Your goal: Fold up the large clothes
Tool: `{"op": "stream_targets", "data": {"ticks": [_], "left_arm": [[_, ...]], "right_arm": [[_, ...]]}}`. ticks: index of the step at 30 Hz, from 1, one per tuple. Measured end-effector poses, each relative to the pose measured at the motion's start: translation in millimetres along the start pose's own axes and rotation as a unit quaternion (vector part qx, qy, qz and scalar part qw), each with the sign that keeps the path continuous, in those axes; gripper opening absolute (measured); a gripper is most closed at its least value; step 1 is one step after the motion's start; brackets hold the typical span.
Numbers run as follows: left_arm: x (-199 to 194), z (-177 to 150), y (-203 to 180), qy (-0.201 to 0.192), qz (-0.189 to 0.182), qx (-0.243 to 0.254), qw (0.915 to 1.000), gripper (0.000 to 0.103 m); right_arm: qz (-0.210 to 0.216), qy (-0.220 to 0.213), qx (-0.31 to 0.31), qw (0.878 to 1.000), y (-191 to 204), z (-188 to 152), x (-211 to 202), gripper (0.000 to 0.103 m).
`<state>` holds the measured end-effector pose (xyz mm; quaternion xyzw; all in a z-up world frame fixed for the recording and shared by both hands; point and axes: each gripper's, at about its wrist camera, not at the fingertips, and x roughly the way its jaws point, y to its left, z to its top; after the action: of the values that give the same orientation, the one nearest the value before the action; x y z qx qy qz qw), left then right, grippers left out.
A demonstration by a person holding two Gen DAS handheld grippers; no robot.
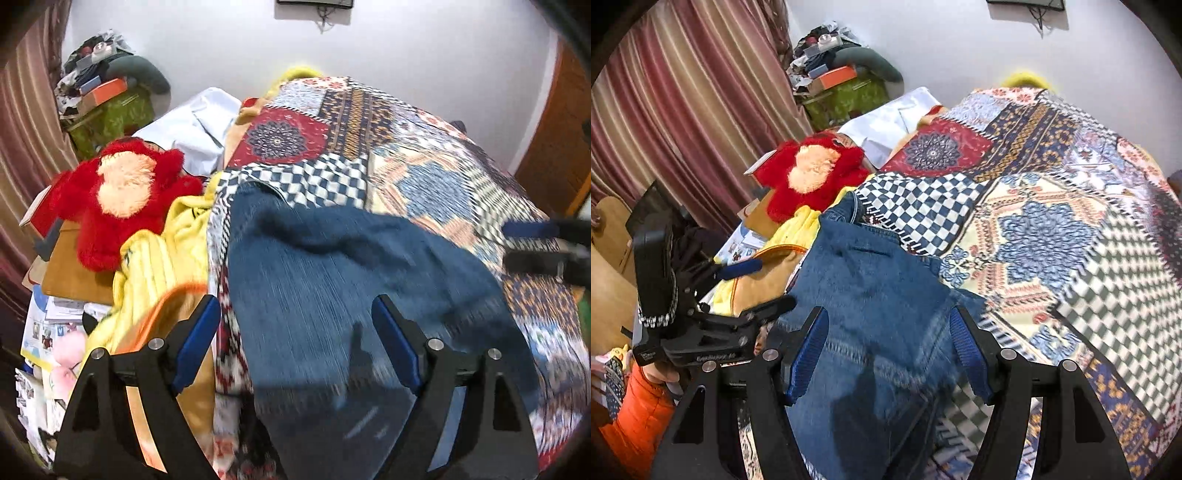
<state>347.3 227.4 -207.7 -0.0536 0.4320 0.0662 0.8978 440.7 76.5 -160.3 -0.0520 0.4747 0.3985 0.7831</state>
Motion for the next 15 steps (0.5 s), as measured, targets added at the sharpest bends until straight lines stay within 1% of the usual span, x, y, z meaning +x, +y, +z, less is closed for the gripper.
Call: {"op": "stream_targets", "data": {"ticks": [2,5,9,12,14,15], "left_arm": [[20,10,5,0.01,0.006,-0.014,0.9998,0.084],[46,19,10,0.02,0.011,-0.031,0.9993,0.084],[67,25,14,0.029,0.021,-0.043,0.9984,0.084],[67,28,13,0.03,0.02,-0.053,0.9979,0.084],[55,29,10,0.023,0.021,-0.051,0.9983,0.084],[42,29,7,0.012,0.017,-0.046,0.9987,0.084]], "right_arm": [[0.0,0.016,0.005,1.0,-5,-1,21,0.066],[-0.015,0.04,0.011,0.999,-20,-9,49,0.066],[-0.033,0.049,0.015,0.998,-39,-18,62,0.066],[-0.023,0.054,0.034,0.998,-51,-20,56,0.066],[-0.027,0.044,0.037,0.998,-51,-20,43,0.066],[-0.032,0.034,0.036,0.998,-48,-19,33,0.066]]}}
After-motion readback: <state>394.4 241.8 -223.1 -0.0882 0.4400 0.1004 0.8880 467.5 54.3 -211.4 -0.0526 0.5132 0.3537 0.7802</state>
